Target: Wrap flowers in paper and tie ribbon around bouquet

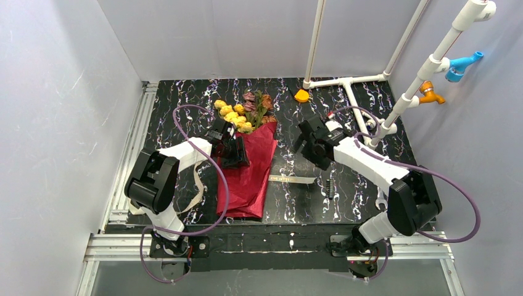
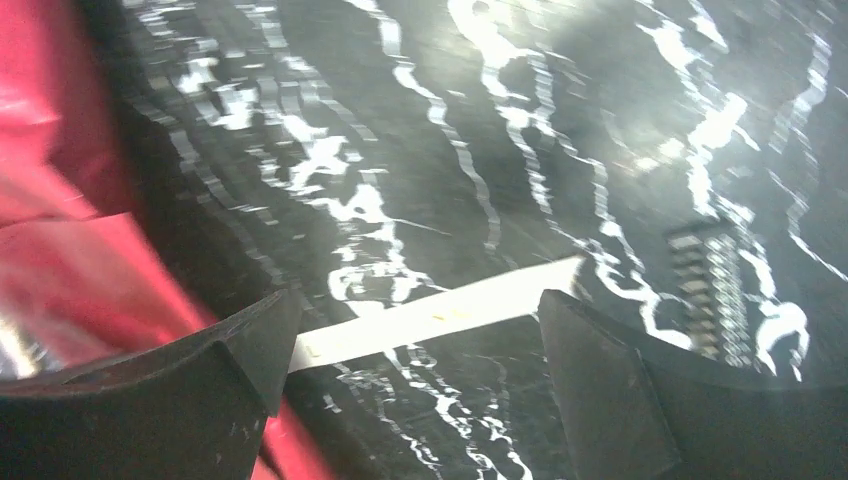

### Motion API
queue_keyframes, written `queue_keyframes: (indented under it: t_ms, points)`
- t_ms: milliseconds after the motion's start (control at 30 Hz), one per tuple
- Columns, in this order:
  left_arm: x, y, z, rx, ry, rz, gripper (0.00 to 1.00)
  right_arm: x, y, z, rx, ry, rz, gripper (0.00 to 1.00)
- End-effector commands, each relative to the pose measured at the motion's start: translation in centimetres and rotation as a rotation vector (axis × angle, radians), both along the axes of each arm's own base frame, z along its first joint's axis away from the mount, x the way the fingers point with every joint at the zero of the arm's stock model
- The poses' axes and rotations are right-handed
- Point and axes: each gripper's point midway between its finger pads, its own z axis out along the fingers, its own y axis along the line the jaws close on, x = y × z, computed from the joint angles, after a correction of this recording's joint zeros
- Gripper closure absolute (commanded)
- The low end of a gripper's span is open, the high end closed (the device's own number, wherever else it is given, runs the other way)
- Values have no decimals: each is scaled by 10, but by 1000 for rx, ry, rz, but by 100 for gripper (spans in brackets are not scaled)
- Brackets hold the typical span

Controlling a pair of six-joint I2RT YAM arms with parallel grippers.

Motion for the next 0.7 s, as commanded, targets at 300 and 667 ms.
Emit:
queue_keyframes:
  t_ms: [300,667]
  points:
    - [-10,3,-7,27,6,-21,47,-54,-25,-69,46,231,-370,9]
    - [-13,3,-7,19,-2,-28,48,-55,-17,-107,44,265,-378,24]
